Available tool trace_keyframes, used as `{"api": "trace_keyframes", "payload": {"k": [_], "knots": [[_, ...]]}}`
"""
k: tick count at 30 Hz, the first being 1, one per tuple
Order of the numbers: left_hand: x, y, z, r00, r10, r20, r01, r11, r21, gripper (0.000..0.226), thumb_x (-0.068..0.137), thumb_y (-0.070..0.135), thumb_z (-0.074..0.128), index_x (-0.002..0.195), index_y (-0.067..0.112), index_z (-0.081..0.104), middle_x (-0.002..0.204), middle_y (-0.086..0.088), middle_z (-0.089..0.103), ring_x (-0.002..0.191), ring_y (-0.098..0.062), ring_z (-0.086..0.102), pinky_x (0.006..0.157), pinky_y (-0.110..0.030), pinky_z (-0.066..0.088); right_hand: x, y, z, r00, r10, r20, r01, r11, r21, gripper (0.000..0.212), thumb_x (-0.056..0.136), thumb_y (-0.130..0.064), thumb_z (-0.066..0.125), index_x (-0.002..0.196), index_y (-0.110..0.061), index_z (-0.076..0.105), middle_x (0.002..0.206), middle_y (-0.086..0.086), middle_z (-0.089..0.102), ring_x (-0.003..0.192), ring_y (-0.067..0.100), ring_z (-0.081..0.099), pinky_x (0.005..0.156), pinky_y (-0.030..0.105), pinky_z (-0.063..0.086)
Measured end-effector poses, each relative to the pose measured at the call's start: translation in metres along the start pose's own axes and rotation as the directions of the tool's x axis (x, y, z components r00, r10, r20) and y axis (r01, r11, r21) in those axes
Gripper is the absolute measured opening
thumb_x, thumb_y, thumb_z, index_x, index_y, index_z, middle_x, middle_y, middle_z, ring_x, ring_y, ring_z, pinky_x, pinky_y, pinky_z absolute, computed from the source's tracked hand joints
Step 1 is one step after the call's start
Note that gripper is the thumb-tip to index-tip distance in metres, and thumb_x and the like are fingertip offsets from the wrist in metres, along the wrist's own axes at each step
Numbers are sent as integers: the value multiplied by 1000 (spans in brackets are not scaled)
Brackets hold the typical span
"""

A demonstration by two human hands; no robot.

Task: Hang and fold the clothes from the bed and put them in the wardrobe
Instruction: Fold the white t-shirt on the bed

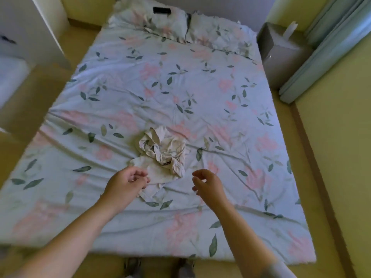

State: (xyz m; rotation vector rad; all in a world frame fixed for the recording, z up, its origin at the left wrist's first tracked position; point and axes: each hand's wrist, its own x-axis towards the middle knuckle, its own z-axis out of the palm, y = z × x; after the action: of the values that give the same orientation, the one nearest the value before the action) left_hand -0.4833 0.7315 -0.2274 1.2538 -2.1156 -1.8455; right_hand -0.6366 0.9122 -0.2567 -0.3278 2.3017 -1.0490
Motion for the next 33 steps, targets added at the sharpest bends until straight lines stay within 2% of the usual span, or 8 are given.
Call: {"api": "trace_keyframes", "payload": {"k": [2, 8, 16, 22, 24, 26, 27, 33], "knots": [[4, -10, 10, 997, -61, -51, 60, 998, -15, 10, 84, 17, 64, 92, 21, 69, 89, 6, 75, 89, -16, 70, 90, -41, 53, 32, 12, 5, 998, 5, 69, 0, 997, -73, 24, 96, -18, 53, 119, -14, 61, 108, -1, 64, 83, 18, 69, 81, 44, 58], [27, -54, 47, 950, -232, -207, 209, 970, -125, 17, 88, 3, 59, 98, 14, 69, 91, 1, 74, 94, -18, 68, 90, -36, 53, 127, 60, 36, 966, 59, 253, 27, 946, -322, 29, 95, -21, 53, 123, -16, 59, 118, 1, 63, 100, 26, 65, 87, 46, 56], [86, -120, 74, 923, -295, -247, 278, 955, -104, 18, 88, 10, 62, 91, 26, 69, 89, 4, 74, 86, -11, 68, 85, -33, 54, 233, 112, 113, 953, 82, 291, 56, 899, -435, 47, 94, -25, 57, 139, -11, 48, 135, 8, 57, 119, 27, 57, 89, 28, 43], [123, -161, 70, 900, -333, -280, 319, 943, -96, 19, 90, 9, 60, 92, 26, 68, 87, 12, 74, 81, -6, 68, 76, -24, 51, 274, 126, 179, 957, 55, 284, 60, 923, -380, 50, 92, -23, 58, 139, -12, 44, 129, 9, 56, 113, 27, 57, 83, 30, 43], [131, -169, 68, 897, -341, -280, 330, 940, -87, 18, 89, 10, 60, 93, 26, 69, 86, 15, 73, 81, -5, 68, 77, -25, 52, 282, 131, 190, 958, 93, 272, 21, 921, -390, 32, 90, -17, 54, 122, -12, 54, 111, 7, 61, 96, 27, 58, 69, 29, 41], [141, -173, 70, 899, -352, -260, 344, 936, -80, 18, 89, 10, 60, 93, 25, 69, 86, 14, 73, 84, -7, 68, 79, -28, 53, 285, 138, 189, 956, 120, 268, 11, 898, -439, 9, 89, -14, 48, 84, -12, 55, 79, 3, 57, 77, 26, 54, 54, 28, 34], [145, -173, 71, 897, -358, -260, 348, 934, -83, 18, 89, 10, 60, 93, 26, 69, 87, 12, 74, 86, -9, 68, 81, -30, 54, 286, 143, 187, 960, 112, 258, 13, 898, -439, 19, 90, -13, 46, 71, -13, 48, 68, 1, 50, 67, 23, 50, 49, 28, 30], [153, -168, 72, 903, -346, -255, 339, 938, -73, 18, 87, 10, 64, 90, 27, 68, 88, 4, 74, 87, -15, 68, 86, -36, 54, 267, 135, 139, 949, -109, 295, 210, 919, -333, 35, 97, -18, 47, 64, -13, 37, 57, -3, 37, 52, 12, 31, 47, 25, 21]]}}
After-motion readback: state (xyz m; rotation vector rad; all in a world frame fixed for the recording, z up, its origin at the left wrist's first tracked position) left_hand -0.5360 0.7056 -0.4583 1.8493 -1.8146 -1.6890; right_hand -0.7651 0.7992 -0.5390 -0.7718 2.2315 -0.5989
